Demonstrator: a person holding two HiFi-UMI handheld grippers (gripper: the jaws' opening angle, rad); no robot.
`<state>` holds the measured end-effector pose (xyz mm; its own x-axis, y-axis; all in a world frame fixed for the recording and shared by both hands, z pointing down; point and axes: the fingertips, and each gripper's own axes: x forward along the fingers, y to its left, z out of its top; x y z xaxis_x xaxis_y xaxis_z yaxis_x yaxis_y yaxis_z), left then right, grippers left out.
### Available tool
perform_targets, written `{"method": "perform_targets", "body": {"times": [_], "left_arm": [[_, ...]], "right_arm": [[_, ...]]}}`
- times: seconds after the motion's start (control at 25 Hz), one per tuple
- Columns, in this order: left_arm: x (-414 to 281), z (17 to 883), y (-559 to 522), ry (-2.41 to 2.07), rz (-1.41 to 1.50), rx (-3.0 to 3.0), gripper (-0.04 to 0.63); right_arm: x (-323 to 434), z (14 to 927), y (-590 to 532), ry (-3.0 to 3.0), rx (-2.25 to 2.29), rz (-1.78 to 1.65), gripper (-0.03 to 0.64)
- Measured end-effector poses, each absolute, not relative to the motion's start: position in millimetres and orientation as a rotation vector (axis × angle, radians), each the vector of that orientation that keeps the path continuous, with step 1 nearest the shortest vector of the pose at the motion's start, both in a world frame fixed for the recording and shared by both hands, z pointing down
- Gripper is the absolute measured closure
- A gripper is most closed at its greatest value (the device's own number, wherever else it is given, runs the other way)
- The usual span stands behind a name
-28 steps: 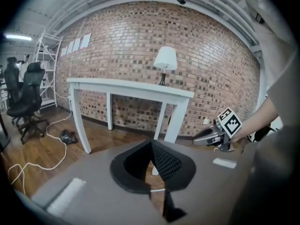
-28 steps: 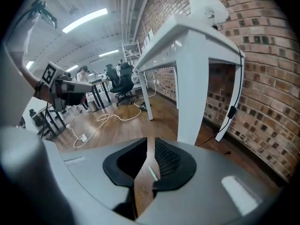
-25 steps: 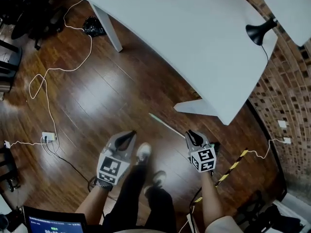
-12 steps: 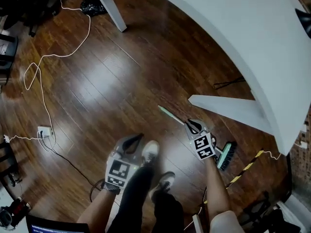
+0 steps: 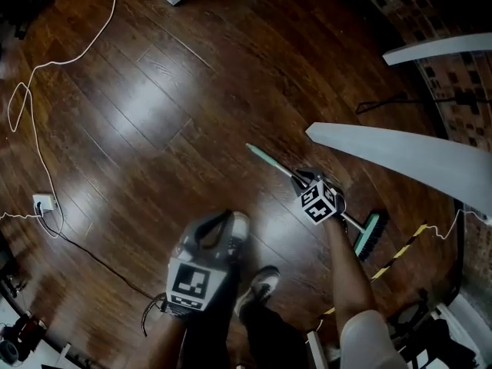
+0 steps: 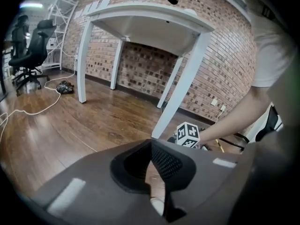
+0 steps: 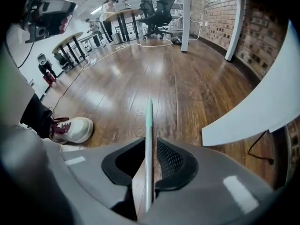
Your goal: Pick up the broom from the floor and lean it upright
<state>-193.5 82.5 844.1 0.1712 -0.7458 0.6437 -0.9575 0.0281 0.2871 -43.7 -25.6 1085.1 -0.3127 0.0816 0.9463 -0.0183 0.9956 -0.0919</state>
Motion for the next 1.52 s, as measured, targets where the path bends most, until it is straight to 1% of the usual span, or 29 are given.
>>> {"method": "perform_targets", "body": {"times": [0.24, 0.4, 0.6, 0.88, 1.04, 1.24, 1.52], "left_arm": [[-184, 868, 89, -1.594, 0.435, 1.776, 0.597], [-182, 865, 87, -1.585, 0.439, 1.800, 0.597], [-174, 858, 83, -1.599, 0.437, 1.820, 0.597], [-163, 860, 93, -1.564, 0.474, 1.834, 0.597], [-161, 863, 98, -1.549, 0.488, 1.828, 0.597], [-158, 847, 92, -1.539, 0.495, 1.866, 0.597], [-162, 783, 85, -1.560, 0.501, 1.881, 0.597]], "right_arm": [[-36, 1141, -17, -1.777, -0.077, 0.051, 0.502], [-38, 1159, -10, -1.713, -0.121, 0.016, 0.500], [-39, 1170, -5, -1.664, -0.205, -0.039, 0.509], [-36, 1177, -4, -1.676, -0.136, -0.037, 0.513], [-35, 1176, -4, -1.686, -0.080, 0.007, 0.528], [-32, 1149, -5, -1.720, -0.022, 0.004, 0.532], [-20, 1039, 2, -1.815, 0.096, -0.052, 0.532]]}}
